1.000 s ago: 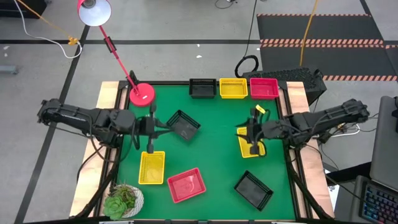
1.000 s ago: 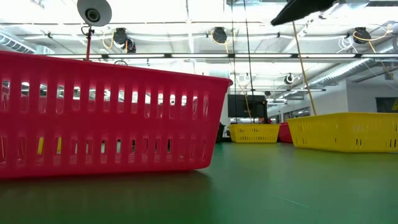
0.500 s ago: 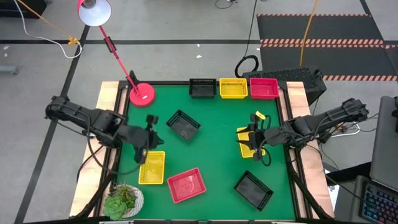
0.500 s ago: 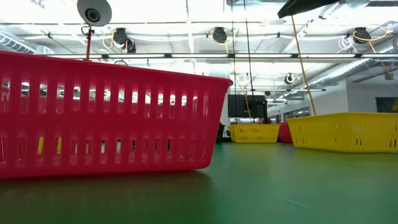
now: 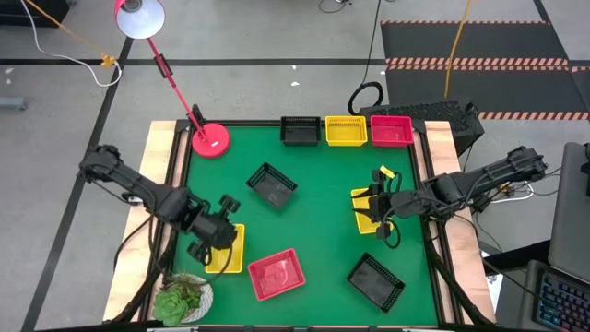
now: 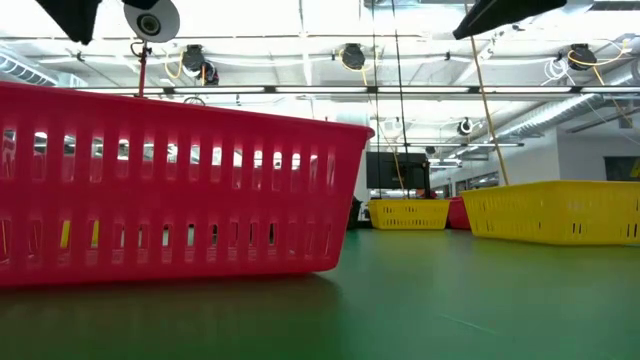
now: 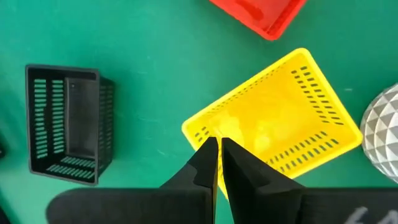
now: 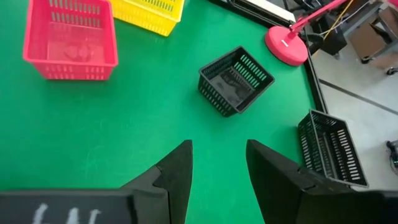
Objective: Stack baskets by color
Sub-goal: Stack the left black bin on the top black bin
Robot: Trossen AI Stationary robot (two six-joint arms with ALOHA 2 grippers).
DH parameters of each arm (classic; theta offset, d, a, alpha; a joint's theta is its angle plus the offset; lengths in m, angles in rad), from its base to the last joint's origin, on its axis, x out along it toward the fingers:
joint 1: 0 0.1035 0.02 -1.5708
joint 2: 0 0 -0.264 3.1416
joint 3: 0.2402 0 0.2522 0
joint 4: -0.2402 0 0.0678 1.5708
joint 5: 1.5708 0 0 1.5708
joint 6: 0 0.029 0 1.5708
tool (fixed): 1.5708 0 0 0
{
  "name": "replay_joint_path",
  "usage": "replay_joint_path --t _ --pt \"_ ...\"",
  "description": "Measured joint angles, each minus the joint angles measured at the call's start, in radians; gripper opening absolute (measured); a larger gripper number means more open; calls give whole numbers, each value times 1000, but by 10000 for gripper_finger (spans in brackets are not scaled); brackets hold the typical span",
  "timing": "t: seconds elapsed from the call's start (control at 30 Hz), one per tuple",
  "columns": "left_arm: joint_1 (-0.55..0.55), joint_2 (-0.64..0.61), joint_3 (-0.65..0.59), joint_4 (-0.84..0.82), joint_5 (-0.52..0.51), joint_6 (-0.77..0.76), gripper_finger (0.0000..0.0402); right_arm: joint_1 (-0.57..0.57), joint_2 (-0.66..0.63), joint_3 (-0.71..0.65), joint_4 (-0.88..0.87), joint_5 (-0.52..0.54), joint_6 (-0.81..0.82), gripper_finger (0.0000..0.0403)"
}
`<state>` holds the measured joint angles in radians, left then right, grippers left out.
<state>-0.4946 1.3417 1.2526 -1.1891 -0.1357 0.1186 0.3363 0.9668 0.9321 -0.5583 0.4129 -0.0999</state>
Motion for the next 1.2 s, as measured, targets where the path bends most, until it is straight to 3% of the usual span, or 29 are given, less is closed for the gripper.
replay_joint_path --t 0.07,0.17,0.3,0.5,0.67,0.87,1.2 --pt "-11 14 0 5 -24 -3 26 0 0 0 1 0 2 143" --pt "-1 32 0 5 -138 -56 31 0 0 0 9 0 2 143" --pt "57 66 -1 15 -250 -18 65 0 0 0 9 0 2 143" --pt "199 126 -1 97 -254 176 144 0 0 0 8 0 2 143" --pt "322 189 -1 172 -240 302 178 0 0 0 0 0 2 143" --pt "426 296 -2 212 -147 374 178 0 0 0 -30 0 6 143" --pt "462 433 -2 234 -94 393 143 0 0 0 -47 0 8 143"
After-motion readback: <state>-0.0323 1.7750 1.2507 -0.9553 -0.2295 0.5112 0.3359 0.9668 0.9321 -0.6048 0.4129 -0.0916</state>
